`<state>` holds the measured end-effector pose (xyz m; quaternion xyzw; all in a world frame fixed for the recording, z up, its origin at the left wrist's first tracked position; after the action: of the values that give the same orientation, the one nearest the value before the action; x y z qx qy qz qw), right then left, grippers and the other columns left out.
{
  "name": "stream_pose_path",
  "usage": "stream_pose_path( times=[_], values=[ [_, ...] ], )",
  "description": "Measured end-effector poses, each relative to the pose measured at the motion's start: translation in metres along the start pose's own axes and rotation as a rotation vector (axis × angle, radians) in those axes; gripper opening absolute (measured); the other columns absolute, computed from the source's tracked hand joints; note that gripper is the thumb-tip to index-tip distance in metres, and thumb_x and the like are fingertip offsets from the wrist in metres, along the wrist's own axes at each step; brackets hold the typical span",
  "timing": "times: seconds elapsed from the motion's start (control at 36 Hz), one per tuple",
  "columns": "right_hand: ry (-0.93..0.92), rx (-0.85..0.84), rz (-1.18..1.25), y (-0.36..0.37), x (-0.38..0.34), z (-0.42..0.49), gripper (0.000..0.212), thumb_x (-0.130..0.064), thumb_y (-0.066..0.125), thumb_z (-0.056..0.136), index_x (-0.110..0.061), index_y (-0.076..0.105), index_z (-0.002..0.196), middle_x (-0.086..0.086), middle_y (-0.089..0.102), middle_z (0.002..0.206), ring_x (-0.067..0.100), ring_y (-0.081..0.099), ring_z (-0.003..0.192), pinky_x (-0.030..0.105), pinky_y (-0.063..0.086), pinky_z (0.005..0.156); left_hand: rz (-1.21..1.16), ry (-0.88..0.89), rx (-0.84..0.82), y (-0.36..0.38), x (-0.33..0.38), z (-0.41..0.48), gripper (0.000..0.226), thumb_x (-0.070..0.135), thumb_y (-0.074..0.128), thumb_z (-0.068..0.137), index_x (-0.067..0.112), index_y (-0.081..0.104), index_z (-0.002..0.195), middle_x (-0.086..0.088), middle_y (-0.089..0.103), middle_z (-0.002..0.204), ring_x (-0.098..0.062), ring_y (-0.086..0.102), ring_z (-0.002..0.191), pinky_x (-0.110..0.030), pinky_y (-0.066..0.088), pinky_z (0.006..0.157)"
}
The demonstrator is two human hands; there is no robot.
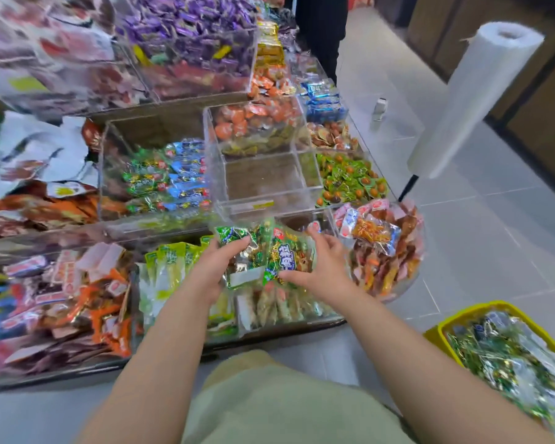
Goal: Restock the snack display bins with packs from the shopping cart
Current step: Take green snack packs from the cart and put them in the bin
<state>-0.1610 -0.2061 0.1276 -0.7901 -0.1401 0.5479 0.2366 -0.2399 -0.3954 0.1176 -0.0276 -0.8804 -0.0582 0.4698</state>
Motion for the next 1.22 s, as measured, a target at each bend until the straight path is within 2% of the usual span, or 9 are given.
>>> stream_pose_path(
  times=[0.11,0.28,0.47,0.69,0.83,0.92,1.0,1.14,1.22],
  values=[
    [0.084,-0.067,0.087,0.03,-0.025,0.029,0.121,-0.045,0.086,0.058,-0.034,0.007,0.149,0.005,0.007,0.155,0.023,0.017,0.142,0.04,0.022,0.113,0.021,0.034,-0.029,-0.032,0.023,0.022,0.09,0.031,0.077,0.078,0.018,0.024,0.151,0.008,0.052,0.131,-0.013,0.049,0.116,-0.034,0.034,0.099],
    [0.078,-0.048,0.013,0.064,-0.058,0.058,0.089,-0.06,0.082,0.049,-0.045,0.037,0.124,0.004,0.035,0.134,0.018,0.042,0.117,0.034,0.037,0.098,0.093,0.085,-0.048,-0.082,0.058,0.046,0.102,0.043,0.082,0.067,0.02,0.027,0.15,0.004,0.042,0.146,-0.018,0.039,0.134,-0.041,0.027,0.109],
    [0.142,-0.101,-0.088,0.093,-0.1,0.096,0.094,-0.062,0.07,0.068,-0.018,0.032,0.142,0.006,0.045,0.141,0.023,0.048,0.122,0.026,0.036,0.092,0.063,0.103,0.006,-0.131,0.088,0.064,0.116,0.051,0.082,0.063,0.025,0.015,0.154,0.001,0.022,0.159,-0.019,0.026,0.142,-0.046,0.02,0.113],
    [0.251,-0.226,0.813,0.121,-0.154,0.127,0.048,0.003,0.074,0.073,-0.015,0.04,0.102,0.016,0.065,0.098,0.024,0.067,0.073,0.033,0.053,0.066,-0.094,0.122,0.119,-0.171,0.126,0.081,0.048,0.031,0.075,0.08,0.022,0.054,0.122,0.003,0.063,0.124,-0.013,0.059,0.11,-0.037,0.04,0.099],
    [0.132,-0.068,0.209,0.128,-0.174,0.157,0.053,-0.052,0.083,0.056,-0.023,0.049,0.085,-0.003,0.059,0.082,0.013,0.054,0.07,0.035,0.048,0.065,-0.092,0.163,0.227,-0.197,0.146,0.089,0.075,0.04,0.075,0.079,0.022,0.037,0.14,0.008,0.049,0.127,-0.015,0.041,0.126,-0.039,0.029,0.105],
    [0.106,-0.236,0.313,0.141,-0.189,0.175,0.076,-0.051,0.084,0.054,-0.022,0.053,0.117,-0.003,0.057,0.117,0.018,0.057,0.099,0.04,0.051,0.084,-0.034,0.167,0.285,-0.212,0.16,0.094,0.091,0.047,0.075,0.077,0.022,0.026,0.149,-0.003,0.036,0.151,-0.022,0.038,0.132,-0.044,0.031,0.107],
    [0.125,-0.356,0.474,0.154,-0.199,0.197,0.076,-0.05,0.084,0.049,-0.019,0.055,0.112,0.009,0.054,0.132,0.02,0.056,0.098,0.03,0.043,0.069,0.047,0.21,0.386,-0.233,0.174,0.098,0.081,0.049,0.073,0.077,0.022,0.036,0.143,-0.003,0.043,0.143,-0.024,0.042,0.13,-0.037,0.034,0.094],
    [0.186,-0.247,0.763,0.161,-0.205,0.249,0.04,-0.03,0.078,0.067,-0.028,0.043,0.087,0.001,0.057,0.111,0.011,0.057,0.084,0.026,0.042,0.058,0.093,0.266,0.516,-0.267,0.196,0.104,0.102,0.059,0.076,0.059,0.021,0.037,0.146,-0.002,0.046,0.146,-0.025,0.047,0.13,-0.038,0.037,0.105],
    [0.167,-0.188,0.661,0.166,-0.21,0.283,0.064,-0.027,0.082,0.066,-0.028,0.047,0.119,-0.004,0.056,0.109,0.014,0.059,0.09,0.029,0.046,0.065,0.067,0.236,0.568,-0.284,0.203,0.11,0.109,0.064,0.075,0.048,0.021,0.042,0.142,-0.002,0.051,0.141,-0.026,0.05,0.126,-0.045,0.042,0.104]
  ],
)
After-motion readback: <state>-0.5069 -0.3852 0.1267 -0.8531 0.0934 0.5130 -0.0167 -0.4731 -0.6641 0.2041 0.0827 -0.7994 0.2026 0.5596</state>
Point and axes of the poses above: each hand's wrist, its own z-axis towards the middle knuckle, its own y-axis out of the palm, x = y × z, the point moved 2 cm from there along z, towards the middle knuckle
